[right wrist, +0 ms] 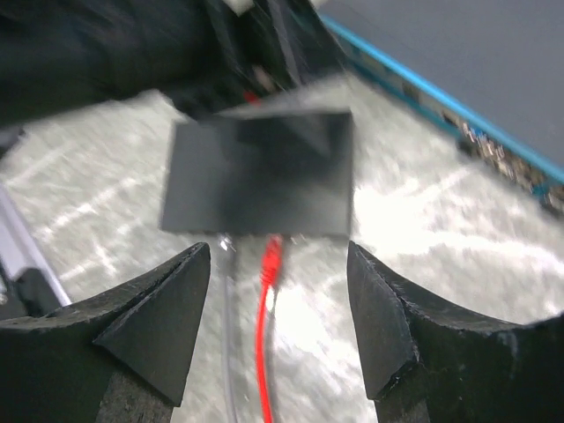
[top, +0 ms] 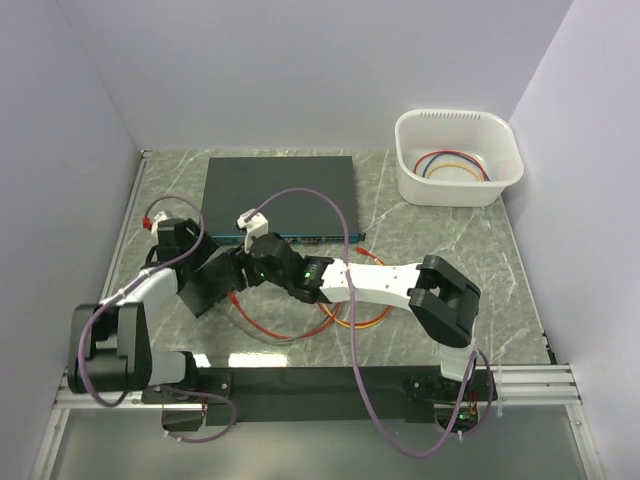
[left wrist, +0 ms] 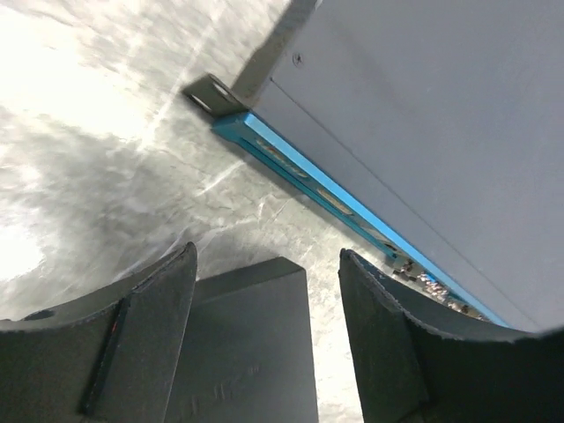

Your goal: Insert the plug into the switch port

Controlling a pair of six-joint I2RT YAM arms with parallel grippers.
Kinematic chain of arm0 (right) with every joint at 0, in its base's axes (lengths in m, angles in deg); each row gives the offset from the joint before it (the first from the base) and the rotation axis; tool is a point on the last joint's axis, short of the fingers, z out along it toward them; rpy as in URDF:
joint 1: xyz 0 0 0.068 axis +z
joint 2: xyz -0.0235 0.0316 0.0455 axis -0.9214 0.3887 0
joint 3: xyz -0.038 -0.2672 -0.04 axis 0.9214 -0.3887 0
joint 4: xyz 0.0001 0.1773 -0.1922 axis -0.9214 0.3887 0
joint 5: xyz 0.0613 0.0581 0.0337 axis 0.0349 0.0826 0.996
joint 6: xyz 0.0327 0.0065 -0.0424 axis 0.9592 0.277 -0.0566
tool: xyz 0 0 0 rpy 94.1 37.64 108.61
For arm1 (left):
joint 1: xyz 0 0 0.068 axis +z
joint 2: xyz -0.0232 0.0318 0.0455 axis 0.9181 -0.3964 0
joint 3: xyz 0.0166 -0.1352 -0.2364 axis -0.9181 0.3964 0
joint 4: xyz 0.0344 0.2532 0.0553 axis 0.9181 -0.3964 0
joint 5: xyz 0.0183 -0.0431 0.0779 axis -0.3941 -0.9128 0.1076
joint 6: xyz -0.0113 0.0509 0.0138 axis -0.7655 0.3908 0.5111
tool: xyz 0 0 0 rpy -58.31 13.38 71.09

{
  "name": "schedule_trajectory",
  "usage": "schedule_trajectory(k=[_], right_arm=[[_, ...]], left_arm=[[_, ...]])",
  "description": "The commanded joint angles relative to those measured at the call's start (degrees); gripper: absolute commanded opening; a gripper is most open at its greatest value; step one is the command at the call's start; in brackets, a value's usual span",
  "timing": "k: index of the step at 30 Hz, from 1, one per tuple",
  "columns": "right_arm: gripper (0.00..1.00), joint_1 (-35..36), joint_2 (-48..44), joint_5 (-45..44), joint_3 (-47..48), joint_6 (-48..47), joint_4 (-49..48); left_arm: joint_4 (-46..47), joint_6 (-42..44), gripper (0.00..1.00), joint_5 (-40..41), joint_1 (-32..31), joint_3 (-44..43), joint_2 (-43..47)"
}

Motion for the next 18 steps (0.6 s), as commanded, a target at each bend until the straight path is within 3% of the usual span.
schedule_trajectory(k=[1, 8, 18], right_arm=[[0.7, -0.6, 0.4, -1.3, 0.8, 2.4, 5.1], [0.7, -5.9, -6.5, -1.4, -5.8, 6.5, 7.4], [0.71, -17.5, -18.8, -5.5, -16.9, 7.9, 13.6]], left_arm=[[-4.6, -2.2, 0.72, 5.6, -0.9, -2.7, 4.9], [-10.5, -0.9, 0.73, 11.0, -4.8, -7.7, 11.3], [-5.4, 2.3, 0.77, 11.4, -2.6, -13.9, 2.1]])
